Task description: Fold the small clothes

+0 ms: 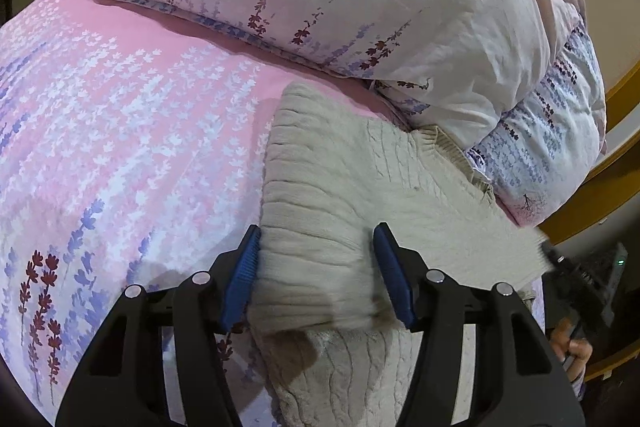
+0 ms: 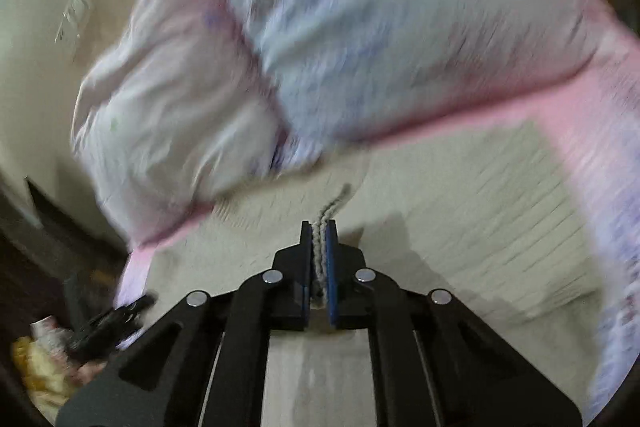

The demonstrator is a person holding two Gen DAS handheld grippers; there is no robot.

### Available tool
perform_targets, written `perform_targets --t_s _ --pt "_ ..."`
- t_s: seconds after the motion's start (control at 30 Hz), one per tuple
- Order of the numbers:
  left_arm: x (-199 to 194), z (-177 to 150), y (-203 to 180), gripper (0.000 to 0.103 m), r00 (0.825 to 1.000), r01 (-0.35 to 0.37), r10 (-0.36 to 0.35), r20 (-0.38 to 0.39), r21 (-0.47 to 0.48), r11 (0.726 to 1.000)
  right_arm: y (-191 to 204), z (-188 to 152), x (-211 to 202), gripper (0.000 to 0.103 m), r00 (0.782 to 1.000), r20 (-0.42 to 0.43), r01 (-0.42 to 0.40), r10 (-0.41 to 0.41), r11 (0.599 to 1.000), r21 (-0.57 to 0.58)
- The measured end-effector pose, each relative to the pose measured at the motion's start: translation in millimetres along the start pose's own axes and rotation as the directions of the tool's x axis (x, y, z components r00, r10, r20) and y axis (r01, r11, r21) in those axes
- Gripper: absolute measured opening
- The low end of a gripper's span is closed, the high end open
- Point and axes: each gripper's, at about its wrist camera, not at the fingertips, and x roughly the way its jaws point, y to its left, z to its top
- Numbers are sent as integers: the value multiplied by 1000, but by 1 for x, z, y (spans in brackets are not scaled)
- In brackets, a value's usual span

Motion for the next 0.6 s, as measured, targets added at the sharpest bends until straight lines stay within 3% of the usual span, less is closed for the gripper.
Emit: perform_targets --t_s 0.03,0.07,0.13,0.23,0.37,0.5,0.57,0.6 --pt "1 0 -1 56 1000 -4 4 -3 5 1000 0 0 1 6 997 10 77 -76 996 -36" --pt "2 0 -2 55 1000 -8 8 -3 9 1000 -2 -1 6 6 995 -15 101 -102 994 -49" --pt "5 0 -4 49 1000 -22 22 -2 11 1000 -11 -10 21 6 990 -92 101 -104 994 -35" --pt "6 -1 -6 37 999 -48 47 6 17 999 -14 -14 21 6 992 -73 99 -102 994 -36" --pt "5 -3 -1 12 997 -78 78 21 10 997 -22 -17 17 6 992 -62 111 -111 994 -8" --pt "5 -4 4 10 996 -86 86 27 1 996 -30 -29 38 7 977 -127 172 -170 985 7" --pt "4 -4 -1 10 994 -108 107 34 35 994 -27 -31 36 8 975 -110 192 -195 981 -37" --pt "3 -5 -2 10 994 -109 107 36 43 993 -24 -31 34 18 973 -111 198 -202 979 -50"
